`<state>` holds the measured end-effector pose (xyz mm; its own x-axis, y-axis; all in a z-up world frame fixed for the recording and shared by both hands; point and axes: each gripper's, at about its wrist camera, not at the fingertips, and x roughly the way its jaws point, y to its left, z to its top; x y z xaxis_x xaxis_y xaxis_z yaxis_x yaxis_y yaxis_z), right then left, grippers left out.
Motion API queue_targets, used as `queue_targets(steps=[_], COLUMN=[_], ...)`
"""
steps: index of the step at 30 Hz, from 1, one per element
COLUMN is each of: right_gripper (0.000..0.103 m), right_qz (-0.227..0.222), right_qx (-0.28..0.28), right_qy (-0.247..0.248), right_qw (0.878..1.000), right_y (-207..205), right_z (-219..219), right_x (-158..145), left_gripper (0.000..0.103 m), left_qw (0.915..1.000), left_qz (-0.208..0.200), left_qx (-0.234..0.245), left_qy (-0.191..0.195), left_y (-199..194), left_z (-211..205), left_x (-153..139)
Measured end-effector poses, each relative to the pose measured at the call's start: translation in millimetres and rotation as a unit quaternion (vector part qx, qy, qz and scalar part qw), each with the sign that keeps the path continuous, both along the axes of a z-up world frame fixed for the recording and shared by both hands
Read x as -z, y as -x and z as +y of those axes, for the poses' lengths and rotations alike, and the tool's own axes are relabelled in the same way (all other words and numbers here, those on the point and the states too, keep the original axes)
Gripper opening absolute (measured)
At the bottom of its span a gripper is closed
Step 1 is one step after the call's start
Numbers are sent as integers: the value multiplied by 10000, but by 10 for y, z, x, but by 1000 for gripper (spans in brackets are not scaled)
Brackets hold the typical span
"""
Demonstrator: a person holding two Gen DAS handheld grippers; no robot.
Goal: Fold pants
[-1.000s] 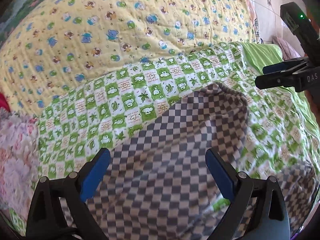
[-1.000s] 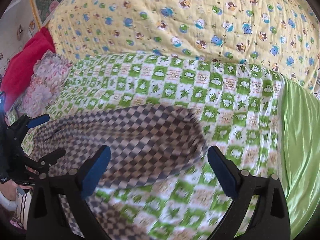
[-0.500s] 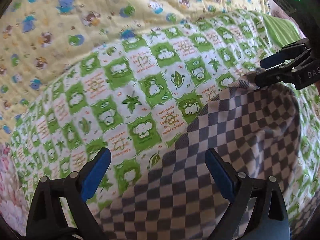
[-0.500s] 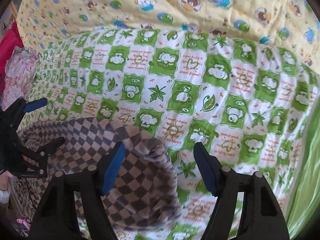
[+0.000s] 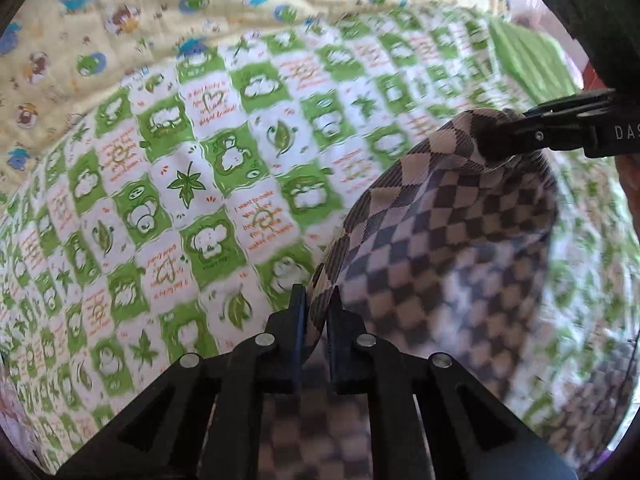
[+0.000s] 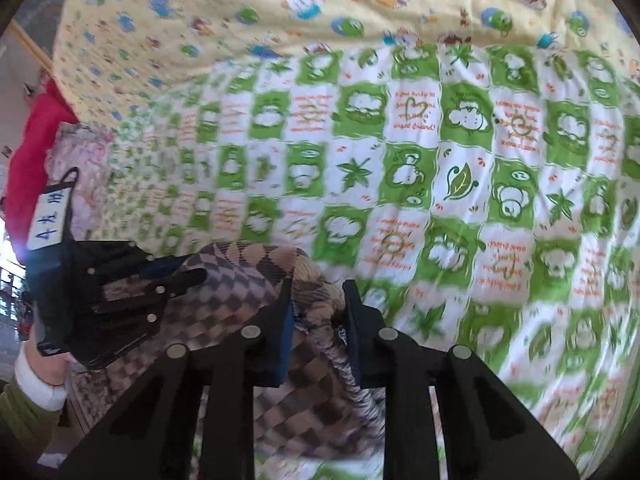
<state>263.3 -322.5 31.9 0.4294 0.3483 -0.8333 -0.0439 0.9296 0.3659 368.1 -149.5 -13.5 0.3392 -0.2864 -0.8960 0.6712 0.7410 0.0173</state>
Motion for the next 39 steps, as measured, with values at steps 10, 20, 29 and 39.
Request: queue_targets(steps=[10,20,29,39], right_gripper=[23,23,23,23], right_qz=[-471,-461,-473,25], right_qx=[-308,-202,-320,-491], right_qy=[135,456,1305,1812], right_qw=[9983,9977,9898,9822], right_y=[1729,2961,3533,3821], right_z=[225,284,496,464], right_x=[-553,-483,-370,-199], left_gripper=[8,8,9,10], left_qw=[9964,9936,9903,9874], left_qz=[-324,-92,247,669], left_qx=[455,845,999,1072], left_qy=[639,739,936,954], left_y=[1650,3197,3841,4071], left_z=[176,182,186,24], left_x=[-725,-717,-579,-282])
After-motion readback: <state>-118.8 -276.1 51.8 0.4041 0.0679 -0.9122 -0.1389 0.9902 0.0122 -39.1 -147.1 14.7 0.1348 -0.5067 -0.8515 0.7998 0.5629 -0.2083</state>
